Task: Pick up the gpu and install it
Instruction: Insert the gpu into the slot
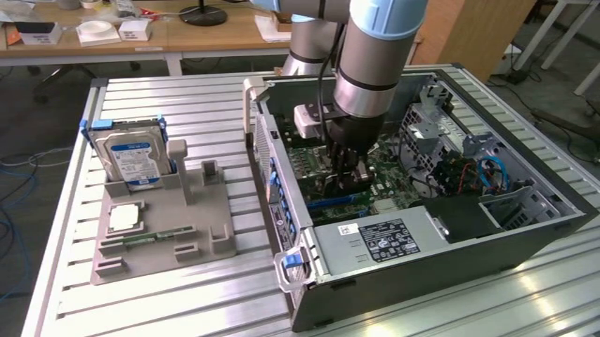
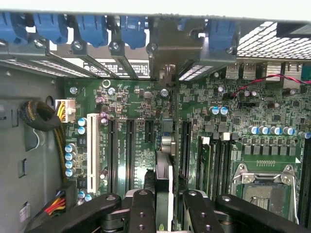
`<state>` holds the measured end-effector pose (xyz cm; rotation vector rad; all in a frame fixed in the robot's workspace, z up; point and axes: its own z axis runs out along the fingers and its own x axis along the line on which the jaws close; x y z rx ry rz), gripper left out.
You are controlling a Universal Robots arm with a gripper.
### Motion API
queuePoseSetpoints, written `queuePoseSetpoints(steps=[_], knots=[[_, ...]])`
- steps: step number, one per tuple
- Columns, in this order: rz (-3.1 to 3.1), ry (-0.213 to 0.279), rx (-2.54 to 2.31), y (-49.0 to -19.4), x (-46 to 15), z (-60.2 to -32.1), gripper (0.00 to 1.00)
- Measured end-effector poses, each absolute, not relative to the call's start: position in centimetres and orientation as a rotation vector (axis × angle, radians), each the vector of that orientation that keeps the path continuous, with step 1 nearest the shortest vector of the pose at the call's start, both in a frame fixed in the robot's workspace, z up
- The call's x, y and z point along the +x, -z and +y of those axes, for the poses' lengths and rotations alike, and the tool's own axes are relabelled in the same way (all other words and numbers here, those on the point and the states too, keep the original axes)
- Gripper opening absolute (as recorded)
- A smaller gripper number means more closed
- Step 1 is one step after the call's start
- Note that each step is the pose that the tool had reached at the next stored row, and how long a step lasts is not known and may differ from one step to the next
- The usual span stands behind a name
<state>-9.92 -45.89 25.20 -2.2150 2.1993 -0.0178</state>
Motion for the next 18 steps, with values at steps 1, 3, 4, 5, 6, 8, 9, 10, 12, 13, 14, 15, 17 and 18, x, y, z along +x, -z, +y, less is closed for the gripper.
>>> queuePoseSetpoints(steps=[1,3,4,5,6,8,9,10,12,13,14,15,17,18], knots=[[2.199,0.018,-2.215,-25.33,-9.92,-45.89,0.27],[2.199,0.018,-2.215,-25.35,-9.92,-45.88,0.27],[2.199,0.018,-2.215,-25.35,-9.92,-45.88,0.27],[2.199,0.018,-2.215,-25.36,-9.92,-45.89,0.27],[2.199,0.018,-2.215,-25.38,-9.92,-45.89,0.27],[2.199,0.019,-2.215,-25.39,-9.91,-45.89,0.27],[2.199,0.019,-2.214,-25.39,-9.91,-45.89,0.27],[2.199,0.02,-2.214,-25.39,-9.91,-45.89,0.27],[2.197,0.024,-2.213,-25.33,-9.91,-45.89,0.27],[2.196,0.027,-2.211,-25.31,-9.92,-45.89,0.27],[2.194,0.031,-2.209,-25.28,-9.92,-45.88,0.27],[2.192,0.035,-2.207,-25.26,-9.91,-45.88,0.27],[2.188,0.042,-2.204,-25.23,-9.9,-45.86,0.27],[2.188,0.042,-2.204,-25.23,-9.89,-45.86,0.27]])
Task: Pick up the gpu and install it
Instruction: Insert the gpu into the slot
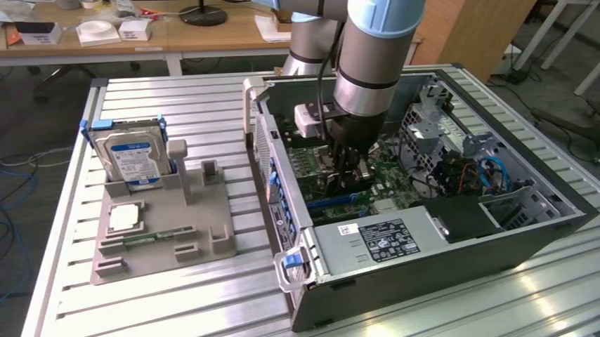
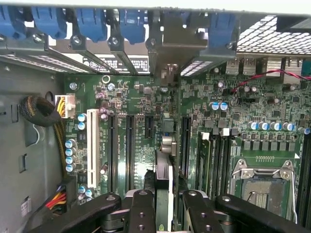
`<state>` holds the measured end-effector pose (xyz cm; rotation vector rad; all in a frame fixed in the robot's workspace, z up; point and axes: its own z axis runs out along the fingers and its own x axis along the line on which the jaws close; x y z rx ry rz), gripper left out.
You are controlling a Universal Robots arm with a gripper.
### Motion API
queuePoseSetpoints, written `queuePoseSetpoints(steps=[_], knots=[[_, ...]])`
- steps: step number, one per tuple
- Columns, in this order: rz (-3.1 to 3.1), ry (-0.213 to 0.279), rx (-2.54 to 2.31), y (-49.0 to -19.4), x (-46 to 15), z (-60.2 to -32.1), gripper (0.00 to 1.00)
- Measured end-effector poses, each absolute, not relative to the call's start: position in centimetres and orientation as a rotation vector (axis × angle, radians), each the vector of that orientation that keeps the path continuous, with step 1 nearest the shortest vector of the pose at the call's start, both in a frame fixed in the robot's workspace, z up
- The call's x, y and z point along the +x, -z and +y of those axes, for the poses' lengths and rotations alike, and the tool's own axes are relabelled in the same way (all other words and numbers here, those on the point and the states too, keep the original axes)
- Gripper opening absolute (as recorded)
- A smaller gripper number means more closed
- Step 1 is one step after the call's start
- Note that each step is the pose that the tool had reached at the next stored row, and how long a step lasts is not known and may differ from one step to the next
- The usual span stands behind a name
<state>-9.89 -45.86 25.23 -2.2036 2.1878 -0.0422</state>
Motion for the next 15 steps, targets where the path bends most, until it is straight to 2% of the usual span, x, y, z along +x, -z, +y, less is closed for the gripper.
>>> queuePoseSetpoints(steps=[15], knots=[[2.188,0.043,-2.204,-24.6,-10.02,-45.87,0.27]])
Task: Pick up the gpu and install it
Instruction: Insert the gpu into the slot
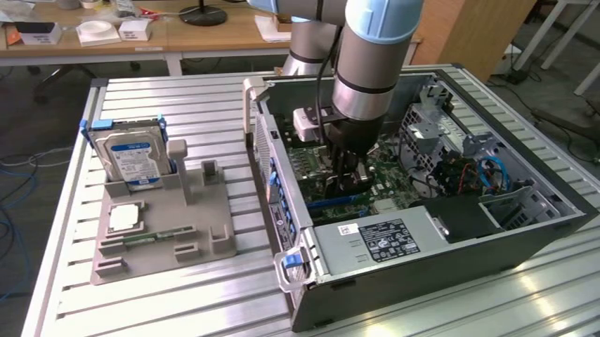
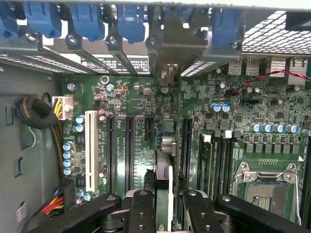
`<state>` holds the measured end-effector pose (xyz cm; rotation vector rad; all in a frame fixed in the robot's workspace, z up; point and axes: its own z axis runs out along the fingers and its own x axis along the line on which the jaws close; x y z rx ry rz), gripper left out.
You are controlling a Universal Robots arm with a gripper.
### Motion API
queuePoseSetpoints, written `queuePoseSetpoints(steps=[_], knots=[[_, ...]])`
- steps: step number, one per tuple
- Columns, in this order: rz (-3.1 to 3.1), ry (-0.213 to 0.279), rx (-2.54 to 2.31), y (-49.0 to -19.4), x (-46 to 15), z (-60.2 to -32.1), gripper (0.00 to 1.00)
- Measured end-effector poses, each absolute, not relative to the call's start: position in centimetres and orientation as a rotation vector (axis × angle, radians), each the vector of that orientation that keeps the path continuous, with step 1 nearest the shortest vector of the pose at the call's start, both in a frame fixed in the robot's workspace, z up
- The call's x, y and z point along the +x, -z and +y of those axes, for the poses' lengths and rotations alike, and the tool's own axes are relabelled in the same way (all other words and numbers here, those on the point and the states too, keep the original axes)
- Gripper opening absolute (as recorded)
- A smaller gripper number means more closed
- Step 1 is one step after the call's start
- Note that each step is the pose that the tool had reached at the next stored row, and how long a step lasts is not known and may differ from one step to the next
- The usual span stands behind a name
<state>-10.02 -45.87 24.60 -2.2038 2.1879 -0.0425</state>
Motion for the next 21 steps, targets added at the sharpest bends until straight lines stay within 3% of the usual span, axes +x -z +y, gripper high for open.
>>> queuePoseSetpoints(steps=[21], knots=[[2.188,0.042,-2.204,-24.19,-10.15,-45.87,0.27]])
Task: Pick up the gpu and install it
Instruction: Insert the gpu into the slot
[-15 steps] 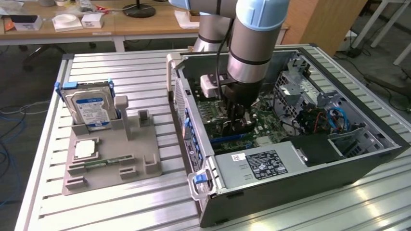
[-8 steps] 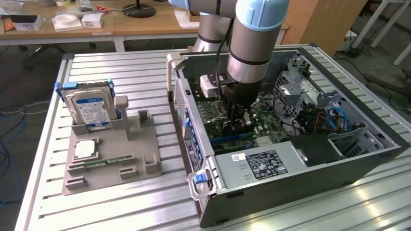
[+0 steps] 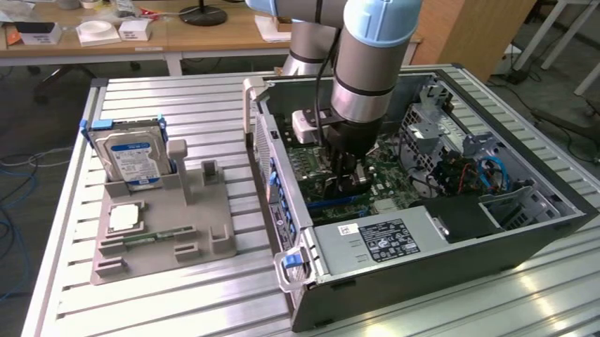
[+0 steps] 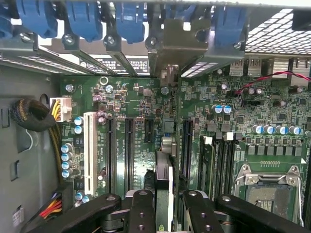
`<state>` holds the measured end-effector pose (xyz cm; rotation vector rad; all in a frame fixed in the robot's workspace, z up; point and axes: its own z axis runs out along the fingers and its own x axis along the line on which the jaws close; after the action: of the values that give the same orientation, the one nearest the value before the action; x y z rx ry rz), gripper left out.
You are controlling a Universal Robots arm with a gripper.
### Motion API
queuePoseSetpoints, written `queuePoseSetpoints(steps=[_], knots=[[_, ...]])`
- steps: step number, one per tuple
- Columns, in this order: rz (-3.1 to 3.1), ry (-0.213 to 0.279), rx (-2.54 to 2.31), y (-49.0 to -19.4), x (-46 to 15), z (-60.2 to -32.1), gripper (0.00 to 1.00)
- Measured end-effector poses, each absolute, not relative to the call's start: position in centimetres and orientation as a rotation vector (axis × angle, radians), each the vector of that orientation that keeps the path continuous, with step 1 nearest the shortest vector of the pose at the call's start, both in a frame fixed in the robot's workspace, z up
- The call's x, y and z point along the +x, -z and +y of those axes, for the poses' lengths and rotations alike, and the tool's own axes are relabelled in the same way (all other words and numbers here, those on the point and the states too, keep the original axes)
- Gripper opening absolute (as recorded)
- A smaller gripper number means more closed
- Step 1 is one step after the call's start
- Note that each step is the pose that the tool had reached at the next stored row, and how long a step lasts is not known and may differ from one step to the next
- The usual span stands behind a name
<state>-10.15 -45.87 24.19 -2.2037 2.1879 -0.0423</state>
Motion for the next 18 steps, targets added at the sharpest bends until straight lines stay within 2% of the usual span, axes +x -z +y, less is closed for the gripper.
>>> queuePoseSetpoints(steps=[18], knots=[[2.188,0.042,-2.203,-23.71,-10.16,-45.87,0.27]])
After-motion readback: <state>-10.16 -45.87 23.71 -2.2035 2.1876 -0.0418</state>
